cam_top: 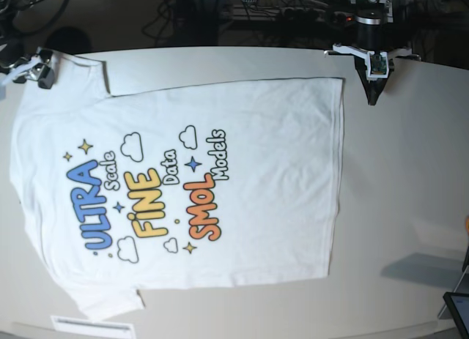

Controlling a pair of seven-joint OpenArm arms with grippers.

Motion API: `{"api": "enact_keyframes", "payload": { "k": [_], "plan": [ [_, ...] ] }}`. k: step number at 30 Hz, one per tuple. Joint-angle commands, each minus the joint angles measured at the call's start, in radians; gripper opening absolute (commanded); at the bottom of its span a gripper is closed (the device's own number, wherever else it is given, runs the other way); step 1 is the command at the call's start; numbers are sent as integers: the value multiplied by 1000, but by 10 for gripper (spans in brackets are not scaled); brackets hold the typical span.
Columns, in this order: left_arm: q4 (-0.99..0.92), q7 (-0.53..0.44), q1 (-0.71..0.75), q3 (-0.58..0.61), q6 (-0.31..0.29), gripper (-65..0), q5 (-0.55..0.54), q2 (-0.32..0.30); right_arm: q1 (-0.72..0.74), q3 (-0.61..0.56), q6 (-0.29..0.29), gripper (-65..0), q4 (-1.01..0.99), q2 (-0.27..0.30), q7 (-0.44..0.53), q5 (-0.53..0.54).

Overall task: Fold the T-shirt properly
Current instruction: 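Lower both grippers and pinch the shirt's shoulder edge corners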

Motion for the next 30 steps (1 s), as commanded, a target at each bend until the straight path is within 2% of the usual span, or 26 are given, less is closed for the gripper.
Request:
{"api": "enact_keyframes", "payload": {
  "k": [1,3,6,11,14,17,19,21,24,28,30],
  "plan": [
    [15,-27,7,-4,8,-650,-5,-5,-20,-5,-9,-186,5,-4,-76,-46],
    [15,-27,7,-4,8,-650,-5,-5,-25,-6,-9,-221,13,-4,-76,-44],
    [15,-27,7,-4,8,-650,-5,-5,-31,-49,-9,-313,11,-3,-73,-44],
    [15,-27,7,-4,8,-650,-5,-3,-29,-60,-9,-380,7,-3,-68,-44],
    [15,-27,7,-4,8,-650,-5,-3,-26,-60,-9,-445,5,0,-68,-46],
    [13,-27,7,-4,8,-650,-39,-3,-25,-62,-9,-554,2,2,-71,-47],
    [13,-25,7,-4,8,-618,-134,-9,-23,-62,-9,-641,2,2,-74,-47],
    [13,-25,15,-12,8,-543,-246,-25,-23,-62,-9,-650,2,3,-74,-47],
    [13,-25,38,-10,8,-448,-352,-72,-26,-62,-9,-647,2,2,-74,-49],
    [6,-17,66,51,8,-418,-435,-138,-26,-62,-9,-647,2,0,-73,-49],
    [-4,47,66,82,8,-418,-515,-161,-25,-62,-9,-647,2,-1,-73,-49]
  ]
}}
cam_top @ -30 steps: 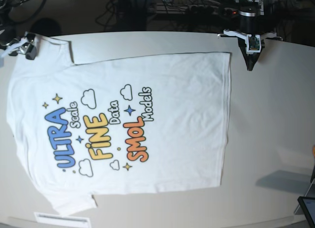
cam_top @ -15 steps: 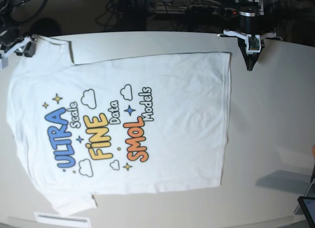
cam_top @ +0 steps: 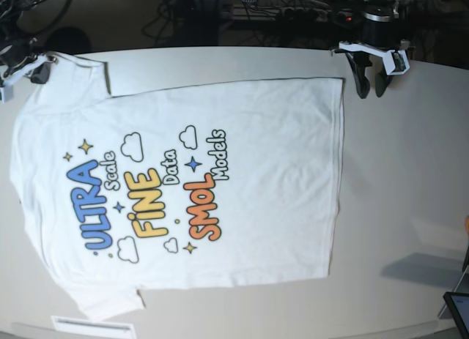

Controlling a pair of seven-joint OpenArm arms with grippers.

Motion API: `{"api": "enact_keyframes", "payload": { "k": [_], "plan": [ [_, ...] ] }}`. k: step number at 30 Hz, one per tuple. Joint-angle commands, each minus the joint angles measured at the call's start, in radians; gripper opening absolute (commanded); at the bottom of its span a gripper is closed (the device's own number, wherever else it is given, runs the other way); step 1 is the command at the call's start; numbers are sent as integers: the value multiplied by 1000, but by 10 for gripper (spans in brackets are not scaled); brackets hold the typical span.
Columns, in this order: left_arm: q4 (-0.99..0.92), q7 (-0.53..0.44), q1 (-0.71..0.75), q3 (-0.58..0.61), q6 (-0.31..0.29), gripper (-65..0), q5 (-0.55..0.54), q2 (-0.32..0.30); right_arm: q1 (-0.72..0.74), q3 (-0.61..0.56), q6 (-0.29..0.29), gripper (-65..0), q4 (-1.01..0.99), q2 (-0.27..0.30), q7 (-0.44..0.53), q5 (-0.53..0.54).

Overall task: Fold the T-shirt properly
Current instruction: 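Lower both grippers and pinch the shirt's shoulder edge corners, then lift the gripped shoulder edge and pull it toward the hem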

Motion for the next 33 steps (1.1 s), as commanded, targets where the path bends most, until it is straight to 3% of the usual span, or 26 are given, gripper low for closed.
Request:
{"api": "enact_keyframes", "payload": {
  "k": [1,4,7,10,14,19,33],
  "plan": [
    [4,15,5,-4,7,-418,-54,-18,-10,-5,1,-647,-6,-3,-62,-35],
    [-4,106,2,-6,-33,-393,-200,-21,-10,-5,1,-647,-6,-3,-59,-35],
    [8,114,10,-10,-134,-346,-218,-15,-13,-5,1,-647,-6,0,-57,-35],
    [34,121,14,-9,-165,-346,-221,-13,-14,-5,1,-647,-6,1,-57,-35],
    [62,121,25,-3,-168,-346,-223,-10,-16,-7,1,-647,-6,3,-57,-35],
    [54,123,25,-10,-165,-346,-224,42,-16,-7,1,-647,-6,3,-57,-35],
    [-112,123,-19,-10,-163,-348,-224,45,-16,-7,1,-647,-6,3,-64,-36]
  ]
}}
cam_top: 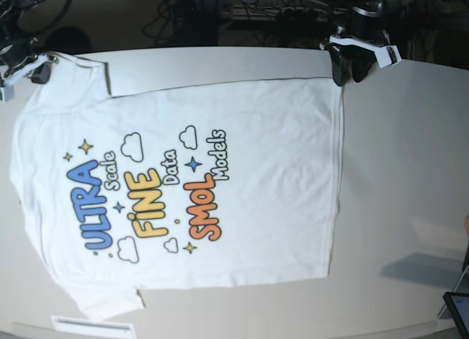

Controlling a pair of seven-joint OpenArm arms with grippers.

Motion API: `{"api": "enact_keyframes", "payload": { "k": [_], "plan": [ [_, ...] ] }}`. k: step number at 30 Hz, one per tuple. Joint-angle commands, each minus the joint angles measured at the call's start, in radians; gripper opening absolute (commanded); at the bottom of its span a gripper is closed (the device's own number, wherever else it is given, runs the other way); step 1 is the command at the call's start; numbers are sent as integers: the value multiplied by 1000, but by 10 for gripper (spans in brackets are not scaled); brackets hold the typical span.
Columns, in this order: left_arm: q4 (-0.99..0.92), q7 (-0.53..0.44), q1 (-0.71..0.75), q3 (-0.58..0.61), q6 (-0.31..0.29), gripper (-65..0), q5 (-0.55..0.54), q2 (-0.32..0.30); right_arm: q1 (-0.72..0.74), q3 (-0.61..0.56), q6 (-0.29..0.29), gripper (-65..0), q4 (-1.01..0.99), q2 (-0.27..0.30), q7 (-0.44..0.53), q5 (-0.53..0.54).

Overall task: Fold the T-shirt properly
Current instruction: 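Lift the gripped shoulder edge and pull it toward the hem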

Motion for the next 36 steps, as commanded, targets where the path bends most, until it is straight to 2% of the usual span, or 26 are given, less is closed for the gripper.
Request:
{"api": "enact_keyframes", "payload": {
  "k": [1,14,24,26,27,29,30,32,36],
  "plan": [
    [1,35,10,0,16,-348,3,-7,-13,-5,-1,-647,-6,1,-64,-43],
    [-13,37,-56,30,16,-348,5,7,-14,-5,-1,-647,-6,0,-64,-43],
    [-53,37,-91,132,16,-351,6,4,-14,-5,-1,-647,-6,0,-64,-43],
    [-66,37,-94,130,16,-398,6,4,-14,-5,-1,-647,-6,0,-64,-43],
    [-70,37,-94,125,16,-445,6,4,-14,-5,-1,-647,-6,0,-64,-43],
    [-70,37,-94,118,16,-583,6,4,-14,-5,-1,-647,-6,0,-64,-43],
    [-68,35,-94,116,16,-625,6,1,-14,-5,-1,-647,-6,0,-64,-43],
    [-66,35,-94,116,16,-648,6,-1,-20,-15,-1,-647,-6,0,-64,-43],
    [-59,35,-88,96,16,-650,6,4,-42,-103,-1,-649,2,12,-54,-43]
  ]
}}
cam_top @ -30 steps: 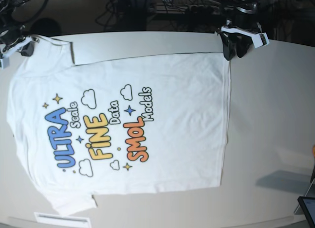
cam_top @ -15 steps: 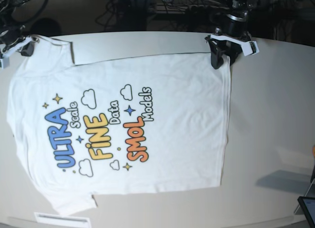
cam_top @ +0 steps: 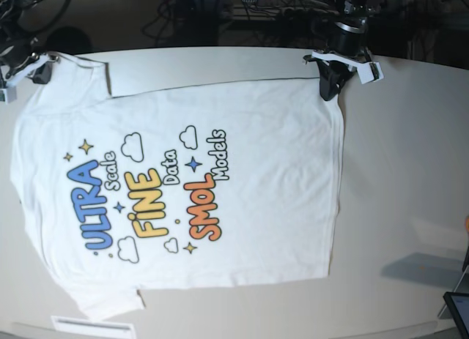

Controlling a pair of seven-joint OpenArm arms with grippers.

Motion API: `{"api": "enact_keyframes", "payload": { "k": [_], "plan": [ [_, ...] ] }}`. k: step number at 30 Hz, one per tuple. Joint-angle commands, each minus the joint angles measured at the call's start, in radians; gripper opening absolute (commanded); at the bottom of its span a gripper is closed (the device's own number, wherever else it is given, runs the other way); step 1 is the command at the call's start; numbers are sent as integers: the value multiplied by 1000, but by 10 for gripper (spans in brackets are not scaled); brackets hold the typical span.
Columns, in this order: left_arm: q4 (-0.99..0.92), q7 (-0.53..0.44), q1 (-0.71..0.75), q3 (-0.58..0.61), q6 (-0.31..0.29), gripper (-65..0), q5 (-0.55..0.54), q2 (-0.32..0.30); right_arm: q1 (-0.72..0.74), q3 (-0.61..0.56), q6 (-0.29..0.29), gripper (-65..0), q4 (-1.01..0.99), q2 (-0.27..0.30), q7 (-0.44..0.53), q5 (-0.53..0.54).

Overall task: Fold the T-shirt properly
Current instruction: 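Lift the gripped shoulder edge and pull it toward the hem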

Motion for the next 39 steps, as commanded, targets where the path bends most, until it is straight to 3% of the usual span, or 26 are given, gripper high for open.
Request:
{"api": "enact_keyframes", "payload": {
  "k": [1,6,17,24,30,33,39],
  "plan": [
    [6,48,19,-8,19,-650,10,-3,-11,-29,14,-649,-9,-16,-84,-24],
    [83,48,53,-14,19,-650,10,-9,-23,-39,14,-649,15,-10,-83,-24],
    [221,49,105,-113,19,-650,9,-9,-69,-45,14,-649,266,8,-94,-24],
    [289,130,103,-123,19,-650,9,-3,-60,-111,14,-649,299,78,-95,-19],
    [323,134,93,-123,19,-650,7,0,-6,-132,14,-649,304,107,-97,-19],
    [339,134,93,-137,20,-650,7,0,41,-132,14,-649,304,139,-144,-20],
    [335,138,76,-228,20,-650,-54,60,130,-131,14,-649,301,177,-203,-20]
  ]
}}
